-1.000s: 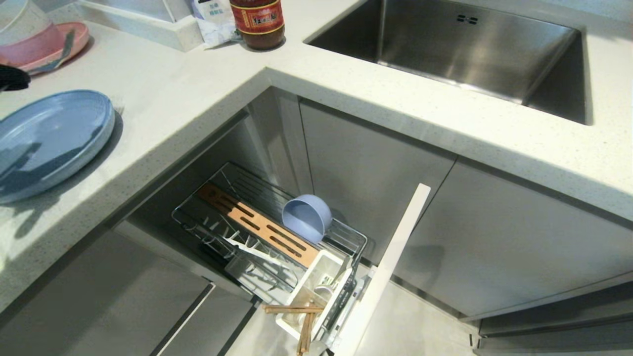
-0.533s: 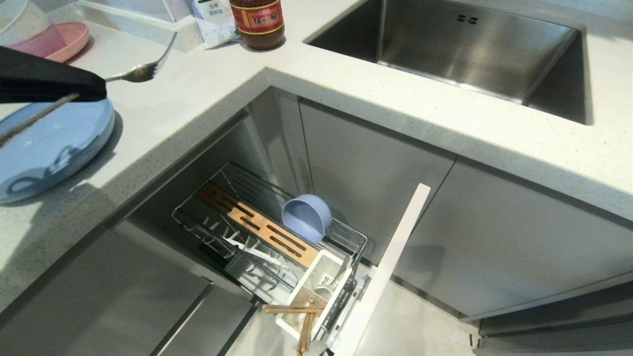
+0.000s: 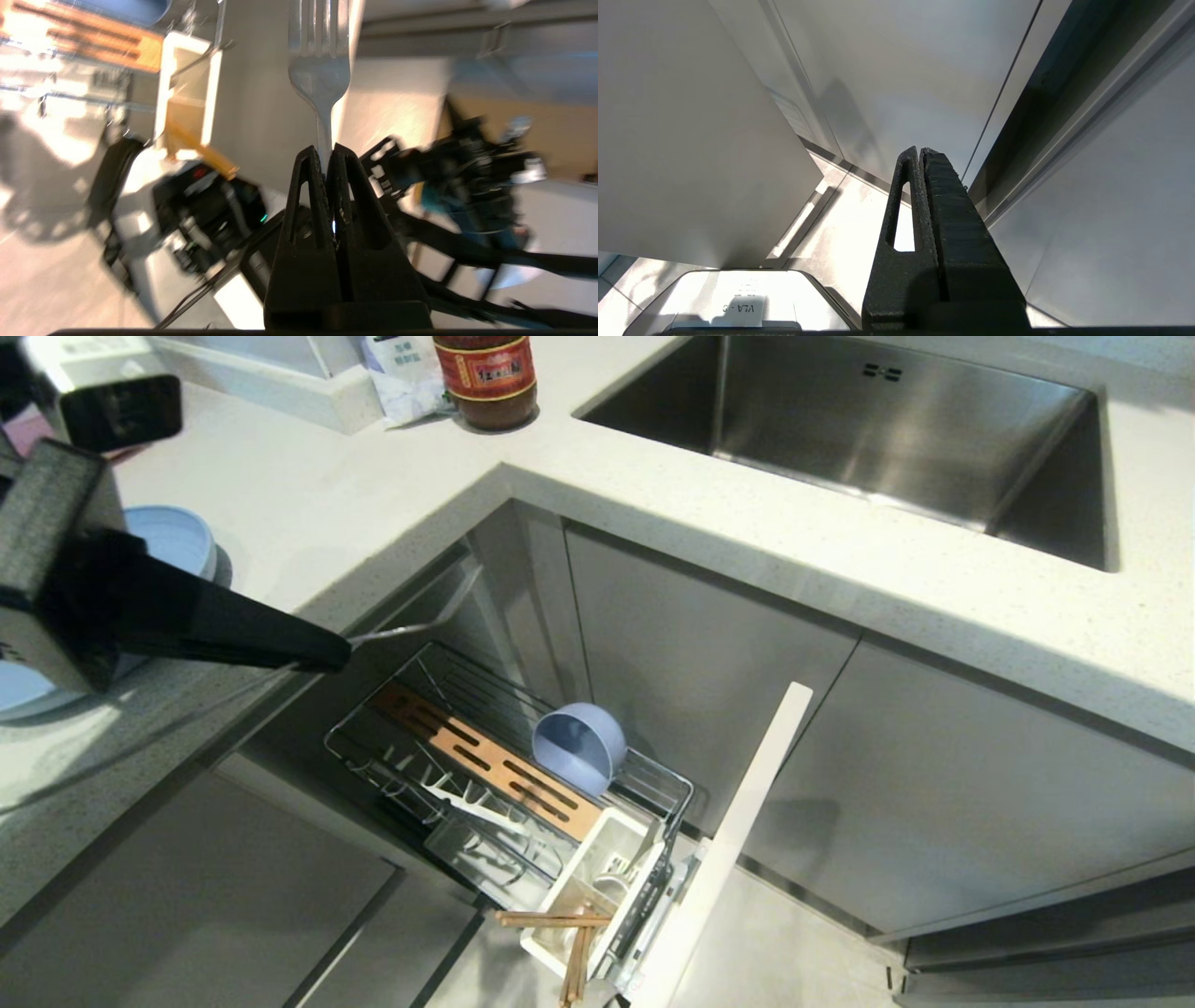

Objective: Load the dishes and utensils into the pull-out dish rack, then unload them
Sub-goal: Pick up the fork and place it in the cupboard

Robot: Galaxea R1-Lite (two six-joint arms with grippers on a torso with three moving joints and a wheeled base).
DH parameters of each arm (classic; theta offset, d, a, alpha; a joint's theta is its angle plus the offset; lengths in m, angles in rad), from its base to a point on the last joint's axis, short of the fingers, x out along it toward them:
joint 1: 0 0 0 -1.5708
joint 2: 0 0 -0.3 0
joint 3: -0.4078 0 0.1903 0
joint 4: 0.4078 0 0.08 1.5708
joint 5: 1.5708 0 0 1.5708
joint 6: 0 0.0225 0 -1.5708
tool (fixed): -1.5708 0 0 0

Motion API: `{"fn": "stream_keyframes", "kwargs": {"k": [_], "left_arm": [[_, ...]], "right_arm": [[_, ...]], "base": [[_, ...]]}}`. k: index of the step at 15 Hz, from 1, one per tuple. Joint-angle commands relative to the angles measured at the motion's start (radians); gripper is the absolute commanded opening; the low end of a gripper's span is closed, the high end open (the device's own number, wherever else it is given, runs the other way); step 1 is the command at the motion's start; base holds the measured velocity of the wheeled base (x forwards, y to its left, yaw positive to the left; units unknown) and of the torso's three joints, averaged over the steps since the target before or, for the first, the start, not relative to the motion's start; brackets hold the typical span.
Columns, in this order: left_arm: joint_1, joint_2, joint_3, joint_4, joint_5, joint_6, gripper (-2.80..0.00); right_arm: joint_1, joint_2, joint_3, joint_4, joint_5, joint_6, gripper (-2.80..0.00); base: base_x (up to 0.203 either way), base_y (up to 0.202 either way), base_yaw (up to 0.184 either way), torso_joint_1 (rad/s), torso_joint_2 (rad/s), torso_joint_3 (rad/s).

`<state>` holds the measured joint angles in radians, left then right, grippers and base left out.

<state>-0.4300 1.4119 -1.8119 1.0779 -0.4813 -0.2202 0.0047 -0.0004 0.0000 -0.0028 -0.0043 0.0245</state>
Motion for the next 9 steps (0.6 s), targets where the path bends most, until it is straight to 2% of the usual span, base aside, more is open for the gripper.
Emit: {"fn": "stream_keyframes", "kwargs": {"k": [1, 3, 7, 9], "left_arm": [[-0.071, 0.063, 0.029, 0.038, 0.106, 0.029, -2.8], [-0.089, 0.112, 0.031, 0.12, 0.184, 0.084, -2.8], [-0.108, 0.188, 0.034, 0.175, 0.218, 0.131, -2.8], [-0.168, 0.214, 0.057, 0.174, 0.273, 0.132, -2.8]], "right_arm": [[0.0, -0.003, 0.002, 0.0, 0.0, 0.0, -2.8], [0.001, -0.004, 0.002, 0.0, 0.0, 0.0, -2.8], [0.0, -0.004, 0.002, 0.0, 0.0, 0.0, -2.8], [0.001, -0.004, 0.002, 0.0, 0.0, 0.0, -2.8]], "base": [[0.0, 0.0, 0.0, 0.0, 0.0, 0.0], [0.0, 0.0, 0.0, 0.0, 0.0, 0.0], [0.0, 0.0, 0.0, 0.0, 0.0, 0.0], [0.0, 0.0, 0.0, 0.0, 0.0, 0.0]]}}
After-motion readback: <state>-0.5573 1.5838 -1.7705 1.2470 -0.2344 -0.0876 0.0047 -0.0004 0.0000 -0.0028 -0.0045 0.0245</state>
